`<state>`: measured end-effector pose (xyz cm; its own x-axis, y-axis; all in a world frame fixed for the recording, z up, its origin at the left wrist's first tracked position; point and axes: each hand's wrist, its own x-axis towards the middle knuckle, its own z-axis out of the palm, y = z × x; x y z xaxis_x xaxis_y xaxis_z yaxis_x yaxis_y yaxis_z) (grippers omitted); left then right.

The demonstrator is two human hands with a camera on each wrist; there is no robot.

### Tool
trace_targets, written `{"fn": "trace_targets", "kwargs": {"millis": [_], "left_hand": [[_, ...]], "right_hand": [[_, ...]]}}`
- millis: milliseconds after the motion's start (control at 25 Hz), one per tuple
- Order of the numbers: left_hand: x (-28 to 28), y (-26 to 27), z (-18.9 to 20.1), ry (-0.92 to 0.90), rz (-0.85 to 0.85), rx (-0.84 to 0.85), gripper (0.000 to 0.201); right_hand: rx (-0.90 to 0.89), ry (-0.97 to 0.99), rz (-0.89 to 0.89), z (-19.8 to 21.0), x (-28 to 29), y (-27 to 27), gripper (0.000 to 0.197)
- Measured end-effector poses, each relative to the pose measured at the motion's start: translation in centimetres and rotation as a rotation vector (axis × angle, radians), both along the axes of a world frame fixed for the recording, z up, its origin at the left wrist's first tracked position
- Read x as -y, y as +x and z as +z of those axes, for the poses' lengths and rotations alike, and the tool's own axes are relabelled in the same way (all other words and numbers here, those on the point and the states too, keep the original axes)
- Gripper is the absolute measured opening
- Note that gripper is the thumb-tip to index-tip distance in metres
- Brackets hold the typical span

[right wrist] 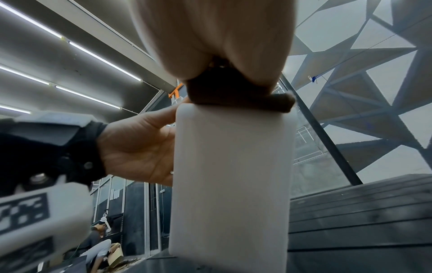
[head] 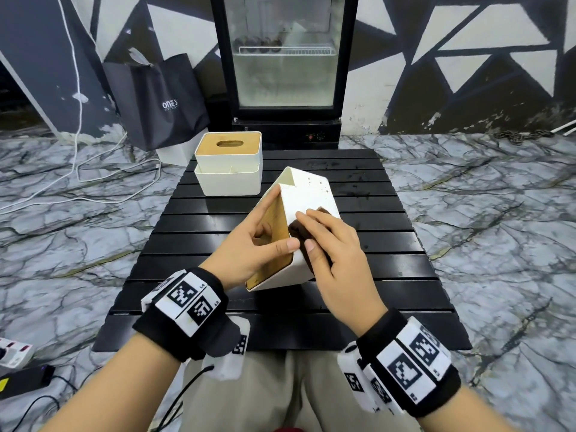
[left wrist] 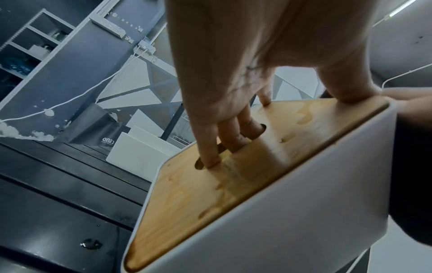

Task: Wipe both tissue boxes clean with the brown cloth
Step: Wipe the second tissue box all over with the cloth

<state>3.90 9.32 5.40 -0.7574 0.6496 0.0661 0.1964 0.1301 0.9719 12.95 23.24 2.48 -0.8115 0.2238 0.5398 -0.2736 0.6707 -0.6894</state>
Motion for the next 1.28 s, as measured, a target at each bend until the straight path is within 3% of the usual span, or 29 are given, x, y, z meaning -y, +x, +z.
{"fn": "trace_targets", "kwargs": {"millis": [320, 600, 800, 1280], "left_hand": [[-0.4, -0.3, 0.3, -0.017, -0.012, -0.008, 0.085], [0.1, -0.4, 0.4, -0.001, -0.04, 0.049, 0.083], [0.3, -0.6, 0.1, -0.025, -0.079, 0.062, 0.093], [-0.7, -0.8, 0.5, -0.03, -0.124, 0.045, 0.081]], "right_hand": [[0.037, -0.023, -0.02, 1.2, -0.6, -2.0, 0.039], [-0.008, 0.007, 0.036, -0.3, -0.8, 0.5, 0.038], [0.002, 0.006, -0.056, 0.1, -2.8, -1.7, 0.037], [-0.057, 0.074, -0.058, -0.4, -1.0, -1.6, 0.04]]}}
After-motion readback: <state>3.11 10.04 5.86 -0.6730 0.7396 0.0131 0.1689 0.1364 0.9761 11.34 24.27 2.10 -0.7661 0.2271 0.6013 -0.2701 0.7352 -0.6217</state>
